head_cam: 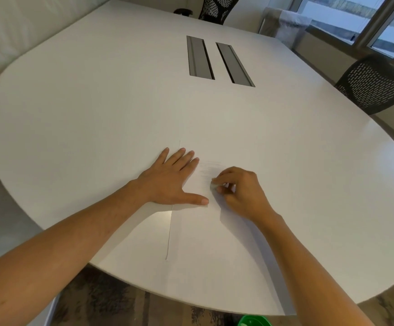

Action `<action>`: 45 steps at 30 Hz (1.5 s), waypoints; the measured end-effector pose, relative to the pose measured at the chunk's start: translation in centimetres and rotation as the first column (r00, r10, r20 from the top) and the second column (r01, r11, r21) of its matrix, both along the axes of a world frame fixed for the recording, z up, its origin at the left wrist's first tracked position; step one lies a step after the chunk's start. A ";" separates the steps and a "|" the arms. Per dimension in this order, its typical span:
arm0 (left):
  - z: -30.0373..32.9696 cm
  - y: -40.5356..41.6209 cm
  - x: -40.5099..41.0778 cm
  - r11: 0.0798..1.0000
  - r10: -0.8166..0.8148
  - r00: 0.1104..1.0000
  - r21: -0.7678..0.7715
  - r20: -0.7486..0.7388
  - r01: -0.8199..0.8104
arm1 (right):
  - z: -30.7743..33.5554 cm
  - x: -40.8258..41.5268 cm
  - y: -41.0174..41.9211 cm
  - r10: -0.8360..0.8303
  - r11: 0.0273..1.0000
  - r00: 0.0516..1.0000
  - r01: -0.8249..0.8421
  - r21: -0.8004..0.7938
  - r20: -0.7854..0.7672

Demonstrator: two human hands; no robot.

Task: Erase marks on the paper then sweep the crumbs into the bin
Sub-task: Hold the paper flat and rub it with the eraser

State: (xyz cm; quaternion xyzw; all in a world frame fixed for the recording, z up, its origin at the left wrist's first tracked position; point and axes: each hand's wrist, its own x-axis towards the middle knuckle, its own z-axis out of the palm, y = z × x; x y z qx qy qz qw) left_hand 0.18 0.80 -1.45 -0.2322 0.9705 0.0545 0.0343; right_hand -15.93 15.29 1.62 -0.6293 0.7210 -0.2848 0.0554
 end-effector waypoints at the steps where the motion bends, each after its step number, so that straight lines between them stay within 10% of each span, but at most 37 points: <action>1: 0.0 -0.1 0.0 1.000 0.001 1.000 0.001 0.005 -0.001 | -0.1 -0.6 -0.9 -0.031 1.000 1.000 0.031 -0.004 0.001; 45: -0.1 -0.2 -0.2 1.000 0.017 1.000 0.017 0.009 -0.017 | 0.6 -0.1 -3.6 -0.009 1.000 1.000 0.008 -0.014 -0.026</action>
